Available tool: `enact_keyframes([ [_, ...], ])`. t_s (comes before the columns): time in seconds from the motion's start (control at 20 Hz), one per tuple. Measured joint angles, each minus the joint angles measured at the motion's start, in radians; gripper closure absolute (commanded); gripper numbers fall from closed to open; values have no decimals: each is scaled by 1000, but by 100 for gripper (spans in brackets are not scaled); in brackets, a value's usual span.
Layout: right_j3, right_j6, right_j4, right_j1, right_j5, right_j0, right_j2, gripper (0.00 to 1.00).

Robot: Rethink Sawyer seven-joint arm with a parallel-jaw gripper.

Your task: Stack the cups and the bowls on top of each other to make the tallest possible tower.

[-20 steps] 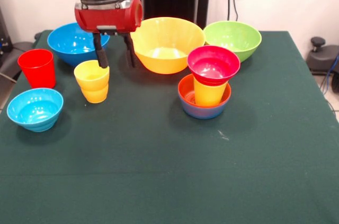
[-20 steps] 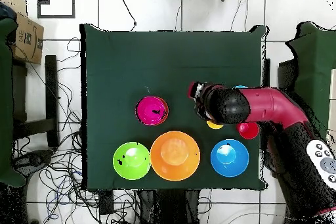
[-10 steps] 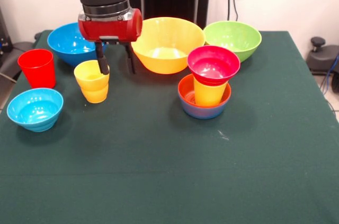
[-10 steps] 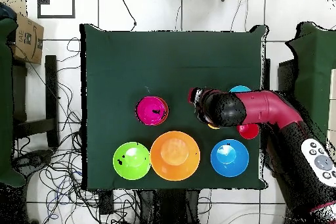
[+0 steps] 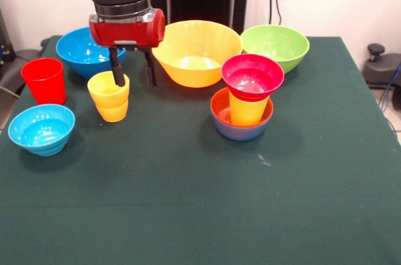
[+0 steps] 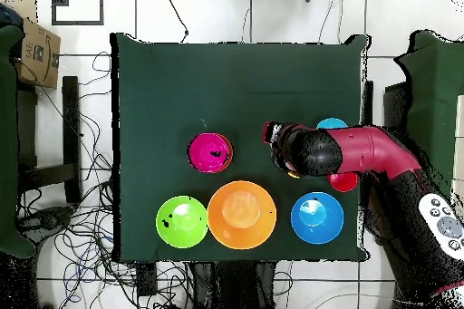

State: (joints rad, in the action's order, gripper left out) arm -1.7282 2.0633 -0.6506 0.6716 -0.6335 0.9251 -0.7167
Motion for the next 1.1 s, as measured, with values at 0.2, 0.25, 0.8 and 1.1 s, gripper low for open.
enact_keyframes([
  [0.2,-4,0,3,8,0,7,-4,0],
  [0.25,-7,0,7,14,0,10,-7,0],
  [0.8,-27,0,23,80,-12,59,-45,0],
  [1.1,-28,0,21,85,-12,78,-46,0],
])
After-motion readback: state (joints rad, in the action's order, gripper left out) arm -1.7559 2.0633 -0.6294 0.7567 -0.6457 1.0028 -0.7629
